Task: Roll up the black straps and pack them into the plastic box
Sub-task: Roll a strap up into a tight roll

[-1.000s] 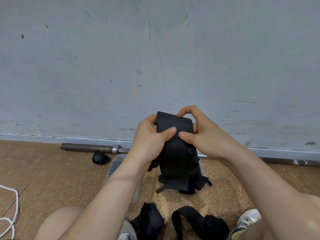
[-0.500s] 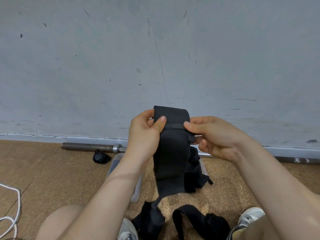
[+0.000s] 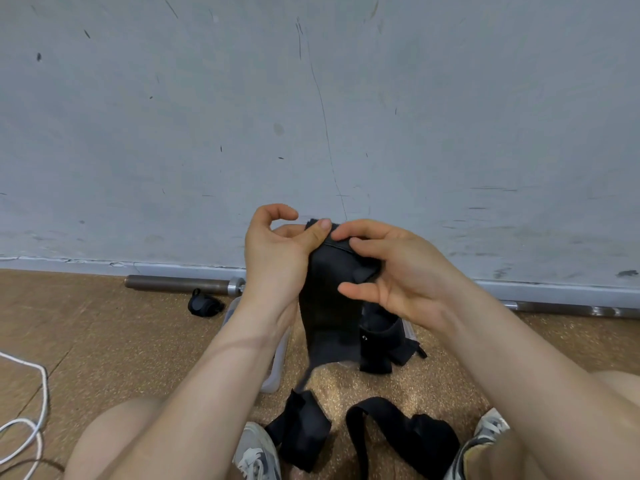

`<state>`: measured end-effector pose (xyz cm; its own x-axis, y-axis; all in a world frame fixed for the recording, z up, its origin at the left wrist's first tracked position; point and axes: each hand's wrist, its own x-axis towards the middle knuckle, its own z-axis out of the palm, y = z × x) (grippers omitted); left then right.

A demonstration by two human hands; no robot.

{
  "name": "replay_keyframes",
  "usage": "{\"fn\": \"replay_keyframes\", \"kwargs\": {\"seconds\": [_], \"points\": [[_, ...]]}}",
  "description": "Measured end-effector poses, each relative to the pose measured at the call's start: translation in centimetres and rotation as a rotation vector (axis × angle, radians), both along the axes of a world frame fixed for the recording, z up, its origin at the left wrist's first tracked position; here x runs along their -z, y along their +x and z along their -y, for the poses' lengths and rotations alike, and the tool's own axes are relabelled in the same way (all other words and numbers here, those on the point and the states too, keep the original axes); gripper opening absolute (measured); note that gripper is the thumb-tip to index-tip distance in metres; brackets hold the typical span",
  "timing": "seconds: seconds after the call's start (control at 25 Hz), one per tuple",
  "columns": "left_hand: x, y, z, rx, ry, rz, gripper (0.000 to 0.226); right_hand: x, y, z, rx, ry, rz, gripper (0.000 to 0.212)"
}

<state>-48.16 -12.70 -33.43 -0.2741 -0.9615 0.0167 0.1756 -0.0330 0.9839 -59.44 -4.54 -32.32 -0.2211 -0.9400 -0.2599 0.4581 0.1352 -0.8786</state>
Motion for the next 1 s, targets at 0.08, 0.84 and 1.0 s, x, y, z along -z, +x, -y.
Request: {"fn": "replay_keyframes", "kwargs": {"seconds": [0.08,0.84,1.0], "points": [[0.3,0.3,0.0,0.083,0.055,-0.09,0.027,0.3,0.1,0.0,-0.06,0.004,0.082,0.038],[2.7,4.8,0.7,0.385,0.049,0.112,0.032,0.9,-2.4,-0.7,-0.119,0.013,-0.453,0.107],[1.4,4.8,0.2,0.425,-0.016,0.057,0.035,2.6,-0.2,0.7,0.017,-0.049,-0.136,0.103]]}}
